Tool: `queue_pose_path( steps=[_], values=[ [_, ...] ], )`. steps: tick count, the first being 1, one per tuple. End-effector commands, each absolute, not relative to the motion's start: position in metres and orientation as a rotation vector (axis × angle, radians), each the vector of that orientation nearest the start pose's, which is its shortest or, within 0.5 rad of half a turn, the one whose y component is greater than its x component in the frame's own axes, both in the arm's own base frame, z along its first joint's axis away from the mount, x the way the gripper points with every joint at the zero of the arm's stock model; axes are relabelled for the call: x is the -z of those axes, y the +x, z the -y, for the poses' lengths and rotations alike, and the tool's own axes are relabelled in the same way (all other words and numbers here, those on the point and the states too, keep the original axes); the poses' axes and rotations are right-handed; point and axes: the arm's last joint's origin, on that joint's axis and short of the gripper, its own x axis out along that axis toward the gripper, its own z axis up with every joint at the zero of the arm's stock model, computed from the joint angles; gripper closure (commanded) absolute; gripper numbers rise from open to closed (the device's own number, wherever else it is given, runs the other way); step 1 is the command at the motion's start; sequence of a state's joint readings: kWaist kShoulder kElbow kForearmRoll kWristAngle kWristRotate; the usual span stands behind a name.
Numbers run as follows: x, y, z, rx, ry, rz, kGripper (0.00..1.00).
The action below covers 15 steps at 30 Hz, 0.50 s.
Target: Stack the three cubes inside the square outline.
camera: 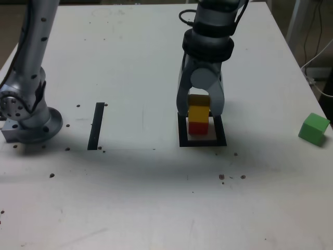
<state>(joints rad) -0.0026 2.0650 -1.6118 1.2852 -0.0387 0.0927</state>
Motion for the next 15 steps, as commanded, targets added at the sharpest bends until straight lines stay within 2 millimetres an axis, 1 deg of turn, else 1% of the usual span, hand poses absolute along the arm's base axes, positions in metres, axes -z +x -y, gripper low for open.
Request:
queue_pose_path(
  steps=[1,2,3,8,11,15],
  values=[
    [-0.246,0.367,0.004,0.118,0.035,-1.745,0.19],
    [-0.245,0.366,0.004,0.119,0.034,-1.745,0.14],
    [-0.244,0.366,0.004,0.120,0.033,-1.746,0.12],
    [-0.245,0.365,0.004,0.116,0.035,-1.742,0.06],
    [-0.248,0.363,0.003,0.097,0.043,-1.741,0.03],
    [-0.255,0.358,-0.002,0.049,0.058,-1.747,0.01]
  ],
)
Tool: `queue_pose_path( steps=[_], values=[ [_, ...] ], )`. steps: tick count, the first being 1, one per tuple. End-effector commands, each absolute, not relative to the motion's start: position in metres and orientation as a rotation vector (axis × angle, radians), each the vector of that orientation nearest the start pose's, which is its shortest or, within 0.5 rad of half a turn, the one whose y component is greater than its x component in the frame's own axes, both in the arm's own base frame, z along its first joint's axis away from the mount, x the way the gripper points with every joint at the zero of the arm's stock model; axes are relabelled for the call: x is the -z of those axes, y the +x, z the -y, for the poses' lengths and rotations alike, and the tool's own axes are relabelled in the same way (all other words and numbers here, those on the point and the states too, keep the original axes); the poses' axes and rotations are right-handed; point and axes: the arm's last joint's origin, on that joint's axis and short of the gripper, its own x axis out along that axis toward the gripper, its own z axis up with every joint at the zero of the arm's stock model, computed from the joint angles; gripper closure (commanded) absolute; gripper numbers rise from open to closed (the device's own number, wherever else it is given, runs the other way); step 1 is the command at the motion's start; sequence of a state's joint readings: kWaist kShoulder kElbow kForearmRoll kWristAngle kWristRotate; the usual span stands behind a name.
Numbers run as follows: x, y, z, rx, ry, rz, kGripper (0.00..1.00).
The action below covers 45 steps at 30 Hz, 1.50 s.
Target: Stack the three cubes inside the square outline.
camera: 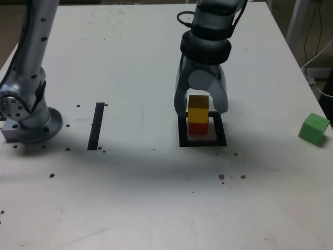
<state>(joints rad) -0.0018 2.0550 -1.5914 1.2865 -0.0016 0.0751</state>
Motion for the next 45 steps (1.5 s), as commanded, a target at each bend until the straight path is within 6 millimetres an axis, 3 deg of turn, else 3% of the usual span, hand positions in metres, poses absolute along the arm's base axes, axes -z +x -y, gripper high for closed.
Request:
queue_pose_path(
  steps=[1,8,12,17,25,34,45],
  values=[
    [-0.258,0.357,-0.004,0.034,0.062,-1.750,0.01],
    [-0.284,0.353,-0.026,-0.069,0.114,-1.761,0.00],
    [-0.304,0.369,-0.038,-0.059,0.173,-1.718,0.00],
    [-0.313,0.394,-0.044,0.001,0.214,-1.664,0.00],
    [-0.307,0.426,-0.039,0.093,0.262,-1.617,0.00],
    [-0.296,0.463,-0.017,0.204,0.364,-1.540,0.00],
    [-0.279,0.488,-0.002,0.306,0.420,-1.498,0.01]
  ],
)
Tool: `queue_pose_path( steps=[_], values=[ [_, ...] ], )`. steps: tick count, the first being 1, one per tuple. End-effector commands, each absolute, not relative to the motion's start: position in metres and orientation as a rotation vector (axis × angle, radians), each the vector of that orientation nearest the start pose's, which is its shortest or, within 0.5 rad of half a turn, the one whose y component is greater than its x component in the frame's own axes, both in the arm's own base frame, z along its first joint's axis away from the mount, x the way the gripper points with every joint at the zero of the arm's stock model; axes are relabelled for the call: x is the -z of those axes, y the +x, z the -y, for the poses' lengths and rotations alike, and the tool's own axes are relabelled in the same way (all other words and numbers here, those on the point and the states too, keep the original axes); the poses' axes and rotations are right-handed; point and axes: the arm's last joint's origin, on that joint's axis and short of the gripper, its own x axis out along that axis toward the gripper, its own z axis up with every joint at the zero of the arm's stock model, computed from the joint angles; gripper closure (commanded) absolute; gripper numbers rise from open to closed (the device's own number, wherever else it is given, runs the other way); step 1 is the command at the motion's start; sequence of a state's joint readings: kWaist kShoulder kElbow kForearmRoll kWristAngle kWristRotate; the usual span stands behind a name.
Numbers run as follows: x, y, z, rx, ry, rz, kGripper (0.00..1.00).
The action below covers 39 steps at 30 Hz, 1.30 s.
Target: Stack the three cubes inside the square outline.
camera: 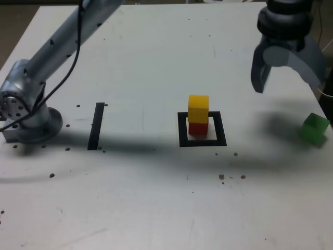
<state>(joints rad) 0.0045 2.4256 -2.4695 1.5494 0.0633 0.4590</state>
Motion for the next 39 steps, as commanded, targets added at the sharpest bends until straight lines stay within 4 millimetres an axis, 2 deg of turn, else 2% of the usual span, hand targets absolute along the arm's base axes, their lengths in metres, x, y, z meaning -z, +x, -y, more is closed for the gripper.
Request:
queue_pose_path(
  steps=[1,9,19,32,39],
  values=[
    [-0.277,0.490,0.000,0.314,0.428,-1.493,0.01],
    [-0.261,0.510,0.019,0.374,0.483,-1.447,0.01],
    [-0.232,0.527,0.024,0.404,0.506,-1.447,0.01],
    [-0.225,0.537,0.036,0.418,0.549,-1.392,0.03],
    [-0.220,0.539,0.042,0.430,0.554,-1.383,0.12]
  ],
)
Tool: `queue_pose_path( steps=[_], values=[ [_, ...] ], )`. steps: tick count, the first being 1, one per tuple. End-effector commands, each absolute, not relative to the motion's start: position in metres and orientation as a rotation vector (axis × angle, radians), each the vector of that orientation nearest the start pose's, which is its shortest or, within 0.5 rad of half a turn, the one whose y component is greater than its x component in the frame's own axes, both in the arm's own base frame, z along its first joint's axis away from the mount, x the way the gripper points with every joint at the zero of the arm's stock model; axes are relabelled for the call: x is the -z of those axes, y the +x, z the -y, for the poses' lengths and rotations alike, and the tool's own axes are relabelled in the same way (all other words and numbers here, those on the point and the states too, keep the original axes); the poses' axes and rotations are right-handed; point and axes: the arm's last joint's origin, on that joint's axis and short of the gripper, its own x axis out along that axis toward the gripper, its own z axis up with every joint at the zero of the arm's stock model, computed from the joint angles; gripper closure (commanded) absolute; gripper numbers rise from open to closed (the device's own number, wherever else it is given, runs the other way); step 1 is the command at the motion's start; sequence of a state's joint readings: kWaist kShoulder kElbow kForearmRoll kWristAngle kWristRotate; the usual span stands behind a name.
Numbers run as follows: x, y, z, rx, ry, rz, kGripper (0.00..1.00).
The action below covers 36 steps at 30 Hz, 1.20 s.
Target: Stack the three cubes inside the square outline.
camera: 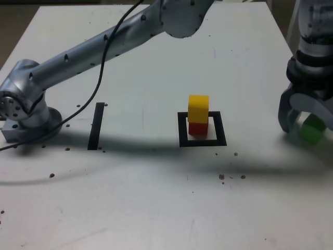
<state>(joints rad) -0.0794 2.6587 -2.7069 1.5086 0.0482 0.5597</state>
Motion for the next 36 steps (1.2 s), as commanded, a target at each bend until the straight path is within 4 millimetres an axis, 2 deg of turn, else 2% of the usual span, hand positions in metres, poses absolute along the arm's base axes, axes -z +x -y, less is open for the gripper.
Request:
queue_pose_path(
  steps=[1,6,13,17,27,36],
  values=[
    [-0.220,0.539,0.044,0.433,0.555,-1.383,0.14],
    [-0.218,0.540,0.052,0.440,0.560,-1.375,0.24],
    [-0.217,0.542,0.060,0.428,0.566,-1.361,0.54],
    [-0.217,0.542,0.061,0.422,0.571,-1.363,0.64],
    [-0.216,0.540,0.061,0.418,0.573,-1.384,0.70],
    [-0.220,0.538,0.060,0.410,0.575,-1.390,0.71]
  ],
)
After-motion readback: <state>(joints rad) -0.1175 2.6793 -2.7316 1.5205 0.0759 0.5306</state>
